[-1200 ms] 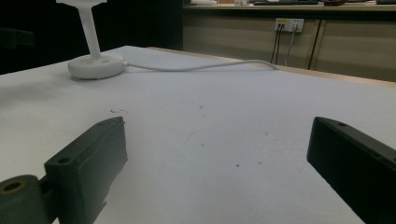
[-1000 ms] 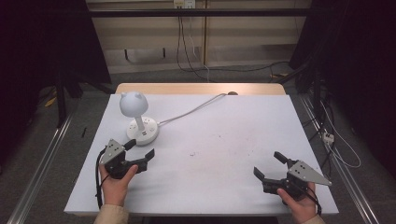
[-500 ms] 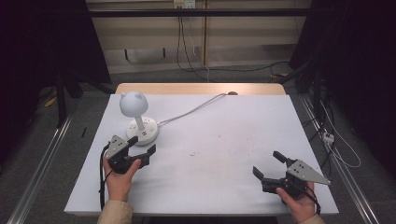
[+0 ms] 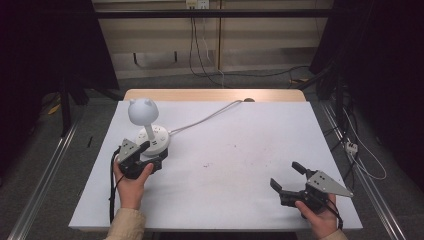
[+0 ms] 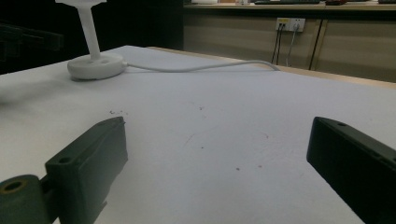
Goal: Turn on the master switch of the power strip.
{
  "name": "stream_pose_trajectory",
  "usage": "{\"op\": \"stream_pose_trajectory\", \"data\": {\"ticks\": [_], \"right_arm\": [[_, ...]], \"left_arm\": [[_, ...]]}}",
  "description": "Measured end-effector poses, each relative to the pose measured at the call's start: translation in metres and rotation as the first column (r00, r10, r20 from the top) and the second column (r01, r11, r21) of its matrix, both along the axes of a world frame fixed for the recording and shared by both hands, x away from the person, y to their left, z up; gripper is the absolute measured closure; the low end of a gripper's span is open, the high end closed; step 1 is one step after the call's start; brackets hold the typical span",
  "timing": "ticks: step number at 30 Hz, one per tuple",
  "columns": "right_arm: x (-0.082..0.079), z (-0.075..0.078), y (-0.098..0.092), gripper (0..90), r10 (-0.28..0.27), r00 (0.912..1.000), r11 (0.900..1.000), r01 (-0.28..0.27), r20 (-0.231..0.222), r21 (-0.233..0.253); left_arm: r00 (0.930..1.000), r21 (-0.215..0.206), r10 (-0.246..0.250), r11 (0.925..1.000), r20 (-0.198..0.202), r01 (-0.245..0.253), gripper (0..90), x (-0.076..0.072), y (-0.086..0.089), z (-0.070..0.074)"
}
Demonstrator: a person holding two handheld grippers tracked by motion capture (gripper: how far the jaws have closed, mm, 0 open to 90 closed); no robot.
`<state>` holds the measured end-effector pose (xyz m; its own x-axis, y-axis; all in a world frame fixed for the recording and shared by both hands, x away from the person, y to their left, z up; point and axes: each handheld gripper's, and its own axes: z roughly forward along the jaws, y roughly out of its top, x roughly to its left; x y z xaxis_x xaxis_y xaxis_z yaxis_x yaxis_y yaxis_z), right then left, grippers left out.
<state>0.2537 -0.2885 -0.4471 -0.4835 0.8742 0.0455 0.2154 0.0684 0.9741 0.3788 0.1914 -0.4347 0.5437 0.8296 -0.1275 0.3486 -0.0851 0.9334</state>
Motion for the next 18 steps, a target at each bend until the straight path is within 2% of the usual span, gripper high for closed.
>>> {"op": "stream_pose_trajectory", "data": {"ticks": [3, 12, 18], "right_arm": [[0.001, 0.0, 0.0, 4.8, 0.0, 1.0, 1.0, 0.0, 0.0, 0.003], [0.001, 0.0, -0.002, 4.8, -0.001, 1.0, 1.0, 0.001, 0.002, 0.002], [0.001, 0.001, -0.003, 4.8, -0.006, 1.0, 1.0, 0.006, 0.004, 0.002]], "left_arm": [[1.0, -0.005, 0.004, 1.0, -0.009, -0.004, 34.0, 0.004, -0.002, -0.001], [0.9995, -0.009, 0.019, 0.9998, -0.027, -0.019, 40.5, 0.01, -0.005, -0.001], [0.9987, -0.001, 0.021, 0.9998, -0.046, -0.021, 52.5, 0.015, -0.008, -0.003]]}}
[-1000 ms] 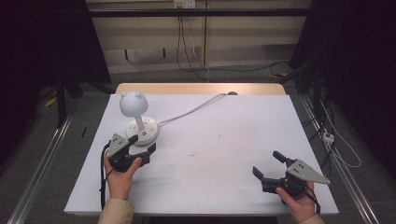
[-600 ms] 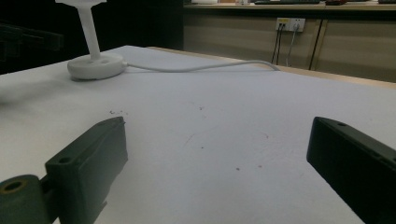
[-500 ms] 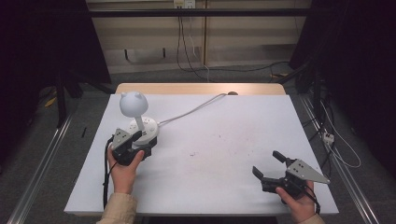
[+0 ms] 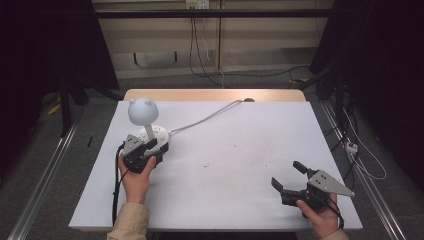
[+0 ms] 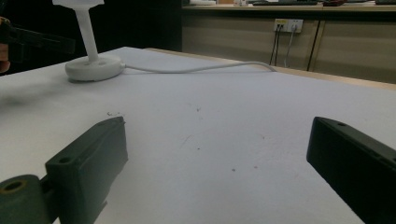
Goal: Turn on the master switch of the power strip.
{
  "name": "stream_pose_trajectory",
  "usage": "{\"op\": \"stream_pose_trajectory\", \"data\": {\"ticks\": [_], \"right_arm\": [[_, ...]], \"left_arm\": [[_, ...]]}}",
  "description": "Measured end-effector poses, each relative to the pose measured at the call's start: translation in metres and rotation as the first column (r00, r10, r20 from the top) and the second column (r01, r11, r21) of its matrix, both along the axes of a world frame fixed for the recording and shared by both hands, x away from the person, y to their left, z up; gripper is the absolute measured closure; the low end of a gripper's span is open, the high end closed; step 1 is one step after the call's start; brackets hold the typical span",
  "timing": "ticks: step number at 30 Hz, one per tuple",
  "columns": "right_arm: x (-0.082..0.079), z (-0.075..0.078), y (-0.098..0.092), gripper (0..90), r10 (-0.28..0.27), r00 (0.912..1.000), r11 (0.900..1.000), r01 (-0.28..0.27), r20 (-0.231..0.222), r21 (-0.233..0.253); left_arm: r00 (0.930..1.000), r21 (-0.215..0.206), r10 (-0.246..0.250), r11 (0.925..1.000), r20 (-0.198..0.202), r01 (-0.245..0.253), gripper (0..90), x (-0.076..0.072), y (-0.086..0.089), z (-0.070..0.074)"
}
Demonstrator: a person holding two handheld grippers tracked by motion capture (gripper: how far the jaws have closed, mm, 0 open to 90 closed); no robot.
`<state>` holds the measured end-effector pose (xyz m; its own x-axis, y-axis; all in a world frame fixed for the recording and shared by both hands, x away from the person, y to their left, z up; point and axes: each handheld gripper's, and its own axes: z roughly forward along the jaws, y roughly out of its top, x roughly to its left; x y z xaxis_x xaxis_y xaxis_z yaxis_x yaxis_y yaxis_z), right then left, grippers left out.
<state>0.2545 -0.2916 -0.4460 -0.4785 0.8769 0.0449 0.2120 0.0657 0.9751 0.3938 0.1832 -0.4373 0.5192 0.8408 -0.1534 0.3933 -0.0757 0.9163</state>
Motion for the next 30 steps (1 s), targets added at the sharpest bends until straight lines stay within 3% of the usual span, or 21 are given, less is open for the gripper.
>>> {"op": "stream_pose_trajectory", "data": {"ticks": [18, 30], "right_arm": [[0.0, 0.001, 0.0, 4.8, -0.001, 1.0, 1.0, 0.001, 0.006, 0.007], [0.0, 0.001, 0.0, 4.8, 0.001, 1.0, 1.0, -0.001, 0.006, 0.007]], "left_arm": [[0.9985, 0.011, 0.045, 0.9989, -0.031, -0.045, 77.9, 0.012, 0.0, -0.004], [0.9965, 0.036, 0.072, 0.9968, -0.042, -0.071, 86.1, 0.02, -0.001, -0.007]]}}
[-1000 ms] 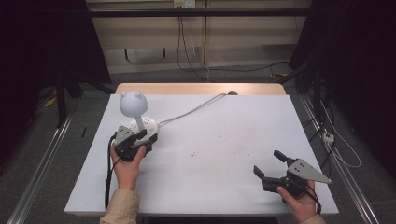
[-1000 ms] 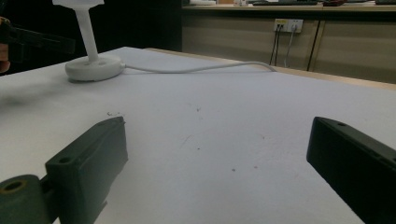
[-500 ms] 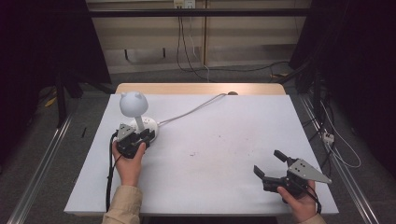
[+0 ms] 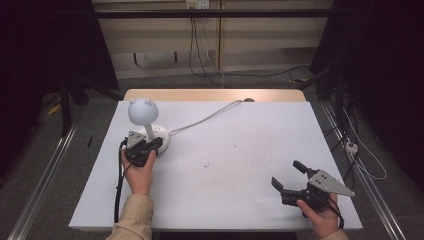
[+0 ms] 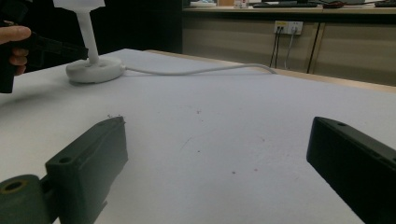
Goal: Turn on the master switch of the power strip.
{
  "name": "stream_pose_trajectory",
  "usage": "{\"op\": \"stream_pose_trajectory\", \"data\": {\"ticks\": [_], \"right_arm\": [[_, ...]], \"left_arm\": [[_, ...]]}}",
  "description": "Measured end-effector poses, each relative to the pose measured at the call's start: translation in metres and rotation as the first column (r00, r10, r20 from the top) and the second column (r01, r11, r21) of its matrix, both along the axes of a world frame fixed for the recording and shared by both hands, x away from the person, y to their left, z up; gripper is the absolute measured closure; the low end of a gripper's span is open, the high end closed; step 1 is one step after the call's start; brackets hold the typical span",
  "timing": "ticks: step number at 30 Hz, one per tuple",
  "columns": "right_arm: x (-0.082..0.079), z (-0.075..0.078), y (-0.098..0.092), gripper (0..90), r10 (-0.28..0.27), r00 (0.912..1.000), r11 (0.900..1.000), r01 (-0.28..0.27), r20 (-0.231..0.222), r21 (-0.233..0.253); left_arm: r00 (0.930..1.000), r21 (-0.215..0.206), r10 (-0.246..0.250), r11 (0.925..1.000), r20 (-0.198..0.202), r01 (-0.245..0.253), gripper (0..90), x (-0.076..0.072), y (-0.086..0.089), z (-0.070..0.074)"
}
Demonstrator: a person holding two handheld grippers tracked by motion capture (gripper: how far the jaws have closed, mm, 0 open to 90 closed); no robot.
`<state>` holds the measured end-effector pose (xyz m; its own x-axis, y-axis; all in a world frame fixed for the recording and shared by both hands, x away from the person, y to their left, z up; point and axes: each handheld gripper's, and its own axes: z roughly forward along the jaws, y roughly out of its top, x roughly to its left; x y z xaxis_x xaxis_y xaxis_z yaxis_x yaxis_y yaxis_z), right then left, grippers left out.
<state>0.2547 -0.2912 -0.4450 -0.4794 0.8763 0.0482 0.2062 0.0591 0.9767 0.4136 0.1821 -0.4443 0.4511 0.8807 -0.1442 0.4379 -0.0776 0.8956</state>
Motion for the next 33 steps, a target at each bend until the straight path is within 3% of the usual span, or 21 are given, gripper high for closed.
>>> {"op": "stream_pose_trajectory", "data": {"ticks": [4, 15, 33], "right_arm": [[0.0, 0.0, 0.0, 4.8, -0.002, 1.0, 1.0, 0.002, -0.001, 0.004], [0.0, 0.0, -0.001, 4.8, 0.0, 1.0, 1.0, 0.0, 0.001, 0.0], [0.001, 0.0, -0.001, 4.8, 0.001, 1.0, 1.0, -0.001, 0.004, 0.002]], "left_arm": [[1.0, 0.025, -0.003, 0.9997, -0.004, 0.003, 88.1, 0.003, -0.002, 0.002], [0.9995, 0.041, 0.008, 0.9991, -0.031, -0.007, 90.0, 0.01, -0.007, 0.001], [0.9986, 0.067, 0.044, 0.9968, -0.03, -0.042, 90.0, 0.019, -0.01, -0.003]]}}
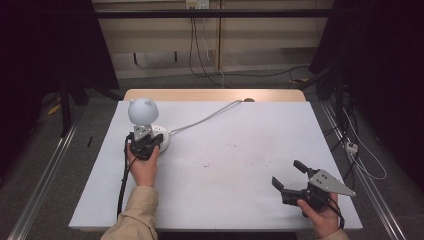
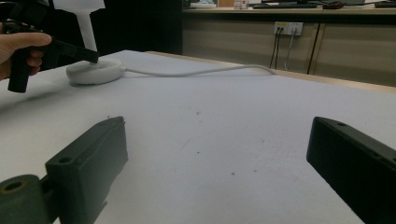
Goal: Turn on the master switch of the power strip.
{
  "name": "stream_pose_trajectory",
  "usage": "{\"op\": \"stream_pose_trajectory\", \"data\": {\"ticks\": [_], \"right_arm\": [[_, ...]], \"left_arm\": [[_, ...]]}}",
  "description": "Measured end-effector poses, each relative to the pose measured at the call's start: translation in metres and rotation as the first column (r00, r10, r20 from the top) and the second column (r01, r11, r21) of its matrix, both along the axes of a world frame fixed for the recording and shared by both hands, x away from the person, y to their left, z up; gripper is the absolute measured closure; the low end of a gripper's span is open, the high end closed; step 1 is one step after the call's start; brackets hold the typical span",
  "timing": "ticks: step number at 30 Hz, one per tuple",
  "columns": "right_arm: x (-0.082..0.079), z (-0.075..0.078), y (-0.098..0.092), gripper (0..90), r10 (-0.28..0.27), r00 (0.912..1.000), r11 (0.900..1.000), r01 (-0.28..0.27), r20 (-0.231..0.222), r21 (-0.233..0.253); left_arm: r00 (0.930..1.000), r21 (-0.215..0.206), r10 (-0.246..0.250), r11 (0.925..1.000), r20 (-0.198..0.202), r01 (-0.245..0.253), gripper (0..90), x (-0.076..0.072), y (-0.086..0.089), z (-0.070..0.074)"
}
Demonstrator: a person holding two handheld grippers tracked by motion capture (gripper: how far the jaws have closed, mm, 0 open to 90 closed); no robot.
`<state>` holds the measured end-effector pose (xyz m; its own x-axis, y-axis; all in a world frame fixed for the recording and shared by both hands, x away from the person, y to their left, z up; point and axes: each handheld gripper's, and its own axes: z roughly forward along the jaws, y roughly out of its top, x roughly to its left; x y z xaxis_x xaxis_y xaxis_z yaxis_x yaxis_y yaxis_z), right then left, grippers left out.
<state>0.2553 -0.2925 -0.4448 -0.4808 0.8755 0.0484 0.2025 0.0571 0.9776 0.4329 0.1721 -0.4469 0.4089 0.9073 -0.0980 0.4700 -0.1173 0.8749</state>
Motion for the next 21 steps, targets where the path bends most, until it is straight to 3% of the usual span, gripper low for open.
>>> {"op": "stream_pose_trajectory", "data": {"ticks": [21], "right_arm": [[0.0001, 0.0001, -0.0009, 4.8, -0.001, 1.0, 1.0, 0.001, -0.003, 0.006]], "left_arm": [[0.9996, 0.04, 0.028, 0.9988, 0.011, -0.028, 90.0, 0.0059, -0.0054, -0.0025]]}}
